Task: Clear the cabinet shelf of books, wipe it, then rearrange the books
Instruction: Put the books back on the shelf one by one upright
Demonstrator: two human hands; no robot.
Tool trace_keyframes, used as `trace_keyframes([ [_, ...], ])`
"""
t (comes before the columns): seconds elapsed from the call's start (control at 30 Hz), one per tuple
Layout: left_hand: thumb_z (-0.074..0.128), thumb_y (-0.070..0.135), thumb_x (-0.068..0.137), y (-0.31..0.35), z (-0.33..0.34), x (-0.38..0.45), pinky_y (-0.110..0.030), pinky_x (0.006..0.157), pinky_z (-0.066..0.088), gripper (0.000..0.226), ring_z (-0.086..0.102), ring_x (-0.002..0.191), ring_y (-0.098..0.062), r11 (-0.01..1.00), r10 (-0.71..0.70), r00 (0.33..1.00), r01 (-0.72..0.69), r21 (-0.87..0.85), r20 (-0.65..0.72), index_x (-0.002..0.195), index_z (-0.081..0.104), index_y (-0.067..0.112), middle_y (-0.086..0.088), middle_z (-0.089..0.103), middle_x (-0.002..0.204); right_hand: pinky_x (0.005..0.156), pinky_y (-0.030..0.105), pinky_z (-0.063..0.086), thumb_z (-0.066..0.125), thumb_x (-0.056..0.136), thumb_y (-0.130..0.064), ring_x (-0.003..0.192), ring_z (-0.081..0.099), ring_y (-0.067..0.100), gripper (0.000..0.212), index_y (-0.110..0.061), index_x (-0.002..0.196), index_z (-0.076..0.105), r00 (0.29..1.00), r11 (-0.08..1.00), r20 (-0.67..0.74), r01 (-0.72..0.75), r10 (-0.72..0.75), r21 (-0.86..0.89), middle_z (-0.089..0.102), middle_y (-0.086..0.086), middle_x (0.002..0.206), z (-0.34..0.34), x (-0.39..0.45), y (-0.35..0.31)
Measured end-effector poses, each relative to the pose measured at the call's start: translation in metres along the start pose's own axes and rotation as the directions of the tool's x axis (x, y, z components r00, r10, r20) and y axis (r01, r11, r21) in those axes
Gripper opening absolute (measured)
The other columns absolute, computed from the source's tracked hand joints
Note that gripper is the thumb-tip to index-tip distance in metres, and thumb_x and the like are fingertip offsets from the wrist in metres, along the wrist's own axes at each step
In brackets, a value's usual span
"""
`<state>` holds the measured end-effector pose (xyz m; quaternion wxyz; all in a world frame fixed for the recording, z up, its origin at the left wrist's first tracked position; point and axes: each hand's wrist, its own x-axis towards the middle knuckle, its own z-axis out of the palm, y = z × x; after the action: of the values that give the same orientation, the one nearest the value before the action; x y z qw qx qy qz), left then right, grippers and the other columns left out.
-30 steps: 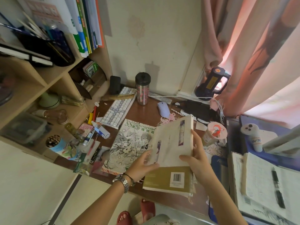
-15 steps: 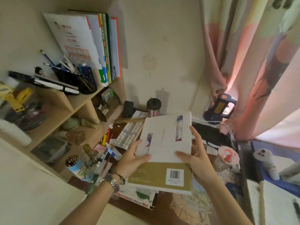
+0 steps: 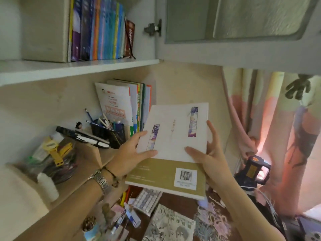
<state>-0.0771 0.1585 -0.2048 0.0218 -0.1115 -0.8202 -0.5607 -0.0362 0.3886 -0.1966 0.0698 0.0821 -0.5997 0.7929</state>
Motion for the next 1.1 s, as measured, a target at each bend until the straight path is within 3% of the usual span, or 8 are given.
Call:
trace_keyframes([
  [0.27,0.08,0.032,0.072,0.09,-0.075,0.033,-0.035,0.1,0.047,0.078,0.056,0.113,-0.005,0.966,0.239,0.957,-0.216,0.145,-0.165,0.138,0.039,0.028,0.011,0.055,0.128,0.065,0.046,0.059,0.062,0.082,0.011,0.093,0.071,0.03,0.091,-0.046,0.142,0.024,0.982,0.985,0.093,0.155,-0.162,0.075,0.07,0.001,0.114,0.055,0.053,-0.075],
  [0.57,0.08,0.034,0.071,0.174,-0.139,0.056,-0.04,0.108,0.039,0.069,0.048,0.125,-0.01,0.882,0.446,0.851,-0.365,0.297,-0.279,0.13,0.045,0.036,0.015,0.049,0.134,0.068,0.046,0.059,0.056,0.085,0.015,0.095,0.071,0.029,0.087,-0.041,0.144,0.024,0.907,0.909,0.117,0.384,-0.404,0.164,0.069,0.004,0.117,0.108,0.094,-0.141],
  [0.67,0.08,0.026,0.074,0.194,-0.159,0.062,-0.036,0.099,0.047,0.061,0.054,0.115,-0.01,0.885,0.452,0.822,-0.362,0.294,-0.347,0.124,0.048,0.037,0.013,0.055,0.124,0.07,0.048,0.059,0.058,0.085,0.014,0.096,0.07,0.027,0.089,-0.043,0.144,0.023,0.875,0.883,0.137,0.445,-0.464,0.151,0.066,0.003,0.121,0.126,0.106,-0.154],
  [0.73,0.079,0.022,0.075,0.205,-0.171,0.062,-0.02,0.079,0.049,0.062,0.054,0.099,0.003,0.89,0.444,0.817,-0.355,0.287,-0.367,0.127,0.047,0.034,0.019,0.054,0.109,0.07,0.046,0.06,0.058,0.086,0.013,0.1,0.069,0.024,0.089,-0.045,0.144,0.022,0.852,0.864,0.154,0.479,-0.5,0.153,0.062,0.0,0.128,0.141,0.115,-0.158],
  [0.8,0.078,0.02,0.075,0.21,-0.183,0.063,-0.013,0.071,0.044,0.064,0.052,0.095,0.006,0.898,0.431,0.815,-0.344,0.275,-0.388,0.129,0.047,0.032,0.021,0.051,0.105,0.073,0.047,0.06,0.058,0.086,0.012,0.106,0.067,0.024,0.089,-0.046,0.143,0.022,0.831,0.845,0.158,0.511,-0.533,0.16,0.057,-0.002,0.133,0.156,0.123,-0.16],
  [0.93,0.082,0.024,0.07,0.207,-0.202,0.062,-0.029,0.089,0.048,0.07,0.056,0.105,-0.005,0.928,0.371,0.815,-0.308,0.21,-0.445,0.128,0.044,0.036,0.013,0.054,0.119,0.078,0.05,0.058,0.058,0.085,0.013,0.115,0.062,0.022,0.089,-0.044,0.144,0.023,0.777,0.795,0.176,0.571,-0.604,0.205,0.049,-0.001,0.141,0.187,0.141,-0.155],
  [1.1,0.083,0.029,0.069,0.199,-0.215,0.056,-0.025,0.089,0.046,0.084,0.054,0.107,-0.008,0.955,0.296,0.787,-0.24,0.174,-0.541,0.137,0.034,0.032,0.013,0.05,0.122,0.08,0.041,0.059,0.056,0.085,0.013,0.123,0.055,0.019,0.088,-0.045,0.143,0.024,0.69,0.734,0.251,0.646,-0.679,0.208,0.041,0.001,0.148,0.222,0.154,-0.148],
])
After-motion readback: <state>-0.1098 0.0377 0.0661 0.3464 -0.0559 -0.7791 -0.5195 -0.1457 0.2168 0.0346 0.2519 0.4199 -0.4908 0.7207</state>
